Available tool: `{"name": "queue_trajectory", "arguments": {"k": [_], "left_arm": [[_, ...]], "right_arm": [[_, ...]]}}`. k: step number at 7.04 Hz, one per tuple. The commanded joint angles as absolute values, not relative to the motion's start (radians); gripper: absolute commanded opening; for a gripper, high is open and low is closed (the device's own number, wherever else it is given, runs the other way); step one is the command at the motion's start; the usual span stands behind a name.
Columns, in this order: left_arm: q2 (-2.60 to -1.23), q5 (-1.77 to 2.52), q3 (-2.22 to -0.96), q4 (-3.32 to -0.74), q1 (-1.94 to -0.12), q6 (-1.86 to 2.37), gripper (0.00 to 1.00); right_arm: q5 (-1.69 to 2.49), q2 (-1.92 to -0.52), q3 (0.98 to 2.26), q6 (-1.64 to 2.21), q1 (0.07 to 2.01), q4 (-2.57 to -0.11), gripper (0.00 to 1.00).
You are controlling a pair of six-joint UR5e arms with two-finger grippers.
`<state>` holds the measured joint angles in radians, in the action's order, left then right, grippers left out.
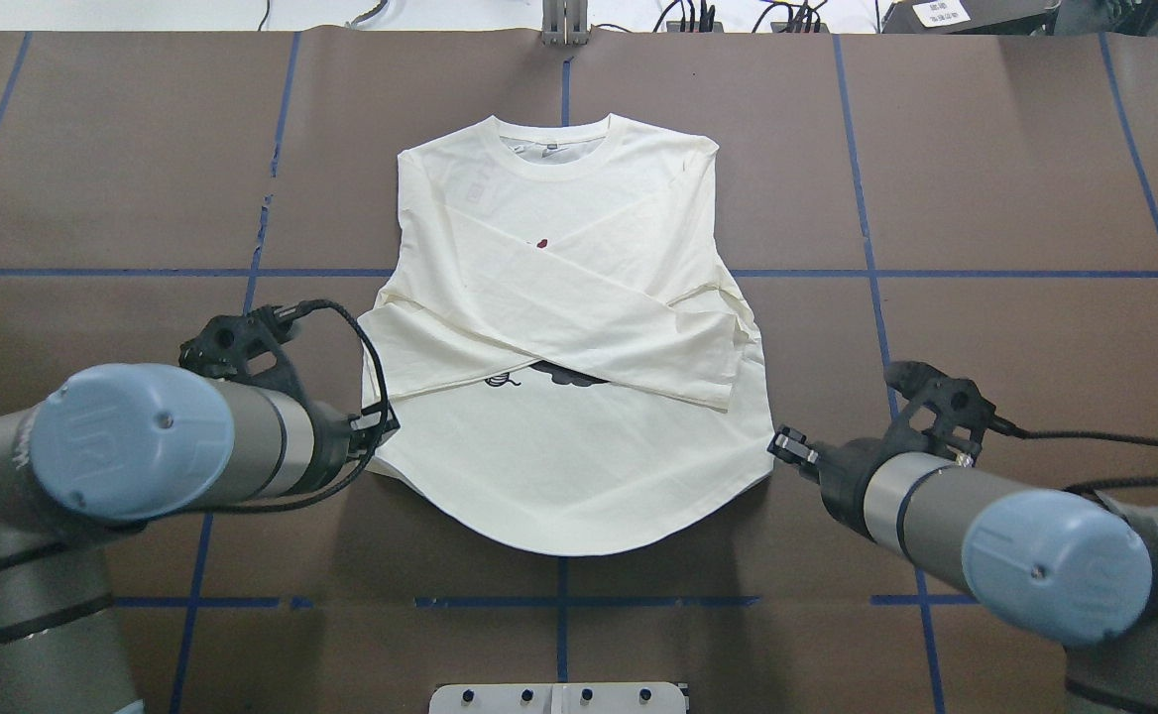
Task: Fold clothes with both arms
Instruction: 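Lift the hem with both grippers and fold it up toward the collar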
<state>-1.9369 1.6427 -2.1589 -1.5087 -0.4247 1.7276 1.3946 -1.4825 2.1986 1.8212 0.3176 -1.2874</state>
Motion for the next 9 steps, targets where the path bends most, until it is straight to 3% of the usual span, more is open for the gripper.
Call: {"name": "queue_trajectory", "arguments": {"k": [1, 5, 9], "left_arm": [[-1.982, 1.643, -2.082, -1.557, -0.546, 1.655, 0.0], [-2.022, 1.573, -1.805, -1.854, -0.643, 1.652, 0.0], [-2.077, 1.463, -1.529, -2.062, -0.707, 1.584, 0.0]], "right_arm": [[1.532, -1.329, 2.023, 1.699, 0.496, -1.285, 0.0], [1.545, -1.097, 1.742, 1.582, 0.658, -1.282, 0.0], [1.542, -0.872, 1.338, 1.534, 0.741, -1.232, 0.0]]}}
